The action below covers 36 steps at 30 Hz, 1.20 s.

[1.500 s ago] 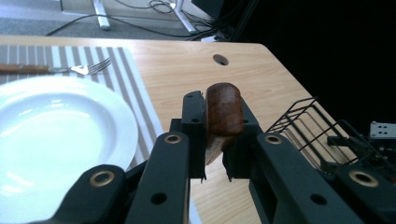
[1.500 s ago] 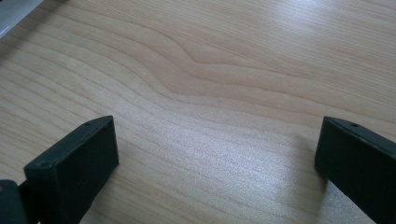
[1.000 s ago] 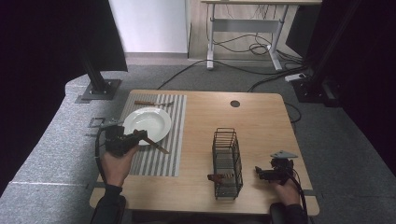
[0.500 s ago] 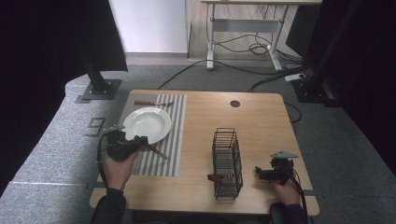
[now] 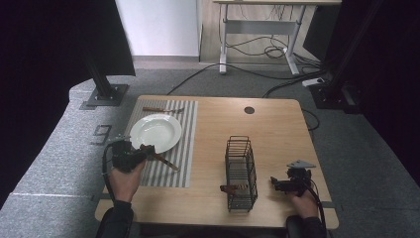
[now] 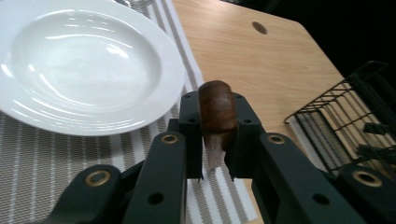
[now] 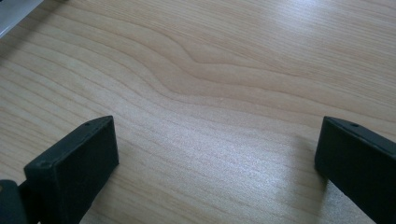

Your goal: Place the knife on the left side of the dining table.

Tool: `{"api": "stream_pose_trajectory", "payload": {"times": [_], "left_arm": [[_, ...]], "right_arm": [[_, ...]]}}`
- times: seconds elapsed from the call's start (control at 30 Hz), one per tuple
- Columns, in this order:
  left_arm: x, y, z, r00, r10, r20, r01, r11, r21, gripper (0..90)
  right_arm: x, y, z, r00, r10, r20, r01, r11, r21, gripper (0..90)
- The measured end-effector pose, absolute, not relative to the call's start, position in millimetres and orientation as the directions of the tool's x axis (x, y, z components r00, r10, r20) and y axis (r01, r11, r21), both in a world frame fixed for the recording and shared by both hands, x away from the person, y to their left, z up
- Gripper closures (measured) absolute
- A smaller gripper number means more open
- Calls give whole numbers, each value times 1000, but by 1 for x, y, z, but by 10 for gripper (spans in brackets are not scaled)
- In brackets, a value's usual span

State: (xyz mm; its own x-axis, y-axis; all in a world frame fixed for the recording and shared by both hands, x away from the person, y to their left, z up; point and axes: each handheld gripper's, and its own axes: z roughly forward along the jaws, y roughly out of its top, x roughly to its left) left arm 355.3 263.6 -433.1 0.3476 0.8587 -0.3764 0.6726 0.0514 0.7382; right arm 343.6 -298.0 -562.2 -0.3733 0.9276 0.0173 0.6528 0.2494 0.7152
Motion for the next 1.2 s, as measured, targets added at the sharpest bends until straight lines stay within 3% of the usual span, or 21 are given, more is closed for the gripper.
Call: {"api": "stream_pose_trajectory", "payload": {"times": [0.27, 1.2], "left_arm": [[353, 271, -443, 320, 895, -312, 636, 41, 770, 722], [359, 299, -476, 262, 919, -295, 598, 85, 797, 596]], "right_arm": [[344, -298, -562, -373, 928, 18, 654, 248, 715, 0], [344, -298, -562, -373, 928, 18, 653, 248, 715, 0]]}}
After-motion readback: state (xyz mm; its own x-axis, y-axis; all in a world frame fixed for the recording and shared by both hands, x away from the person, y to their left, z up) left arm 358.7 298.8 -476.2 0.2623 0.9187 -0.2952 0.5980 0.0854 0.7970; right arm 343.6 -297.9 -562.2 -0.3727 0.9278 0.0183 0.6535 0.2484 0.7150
